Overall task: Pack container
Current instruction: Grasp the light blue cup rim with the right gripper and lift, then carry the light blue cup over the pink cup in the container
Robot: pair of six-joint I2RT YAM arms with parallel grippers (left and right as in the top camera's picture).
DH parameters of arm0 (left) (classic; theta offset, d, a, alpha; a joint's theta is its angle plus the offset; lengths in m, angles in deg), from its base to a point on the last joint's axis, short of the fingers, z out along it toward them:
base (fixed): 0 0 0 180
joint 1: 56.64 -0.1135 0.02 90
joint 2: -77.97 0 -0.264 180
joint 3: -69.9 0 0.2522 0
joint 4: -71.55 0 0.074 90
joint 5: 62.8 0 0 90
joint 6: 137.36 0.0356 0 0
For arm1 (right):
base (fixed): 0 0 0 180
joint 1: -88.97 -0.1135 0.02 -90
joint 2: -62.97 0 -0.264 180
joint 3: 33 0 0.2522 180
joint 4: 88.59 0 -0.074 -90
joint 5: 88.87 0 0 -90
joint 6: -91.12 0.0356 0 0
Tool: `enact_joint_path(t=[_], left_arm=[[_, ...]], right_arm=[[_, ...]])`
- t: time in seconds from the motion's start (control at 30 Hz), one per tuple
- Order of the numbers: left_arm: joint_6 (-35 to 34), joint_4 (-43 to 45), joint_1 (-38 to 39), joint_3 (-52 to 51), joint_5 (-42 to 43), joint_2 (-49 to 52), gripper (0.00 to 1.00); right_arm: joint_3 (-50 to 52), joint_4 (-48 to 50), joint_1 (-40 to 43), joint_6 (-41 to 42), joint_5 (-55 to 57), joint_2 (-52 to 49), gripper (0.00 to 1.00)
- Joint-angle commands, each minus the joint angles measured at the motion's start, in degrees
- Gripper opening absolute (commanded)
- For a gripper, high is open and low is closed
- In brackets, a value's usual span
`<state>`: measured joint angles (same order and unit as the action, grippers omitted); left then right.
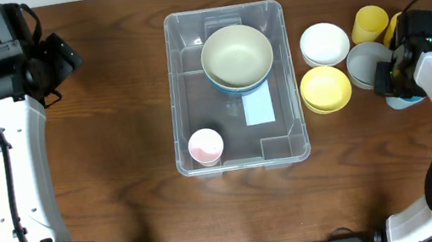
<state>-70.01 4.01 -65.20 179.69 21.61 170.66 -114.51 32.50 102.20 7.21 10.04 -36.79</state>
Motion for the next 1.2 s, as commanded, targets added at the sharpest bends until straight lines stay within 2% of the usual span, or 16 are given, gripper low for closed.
enact_joint_path(t=[0.0, 0.03, 0.3, 0.63, 0.7, 0.9, 1.17], left_arm=[[0.1, -0.2, -0.2, 0.5, -0.9, 0.5, 0.98], [0.1, -0.2, -0.2, 0.5, -0.9, 0.5, 0.98], [0.1, -0.2, -0.2, 0.5, -0.9, 0.5, 0.98], [0.1, -0.2, -0.2, 0.5, -0.9, 0.5, 0.98], [0.1, -0.2, -0.2, 0.5, -0.9, 0.5, 0.98], [0.1, -0.2, -0.2, 0.5, -0.9, 0.5, 0.98], [0.1, -0.2, -0.2, 0.5, -0.9, 0.5, 0.98]], right_arm=[[0.3, -0.6, 0.7, 0.0, 0.1, -0.3, 0.05], [0.3, -0.9, 0.7, 0.0, 0.1, -0.3, 0.01], [0.2, -5.2, 0.6, 2.0, 0.1, 1.4, 0.01], [0.2, -9.2, -3.8, 3.7, -5.6, 14.6, 0.01], [0.2, -9.4, -7.0, 3.1, -6.9, 19.0, 0.01], [0.2, -7.0, -19.1, -5.9, -9.8, 27.2, 0.01], [0.2, -3.5, -35.2, -8.6, -9.0, 30.7, 0.01]])
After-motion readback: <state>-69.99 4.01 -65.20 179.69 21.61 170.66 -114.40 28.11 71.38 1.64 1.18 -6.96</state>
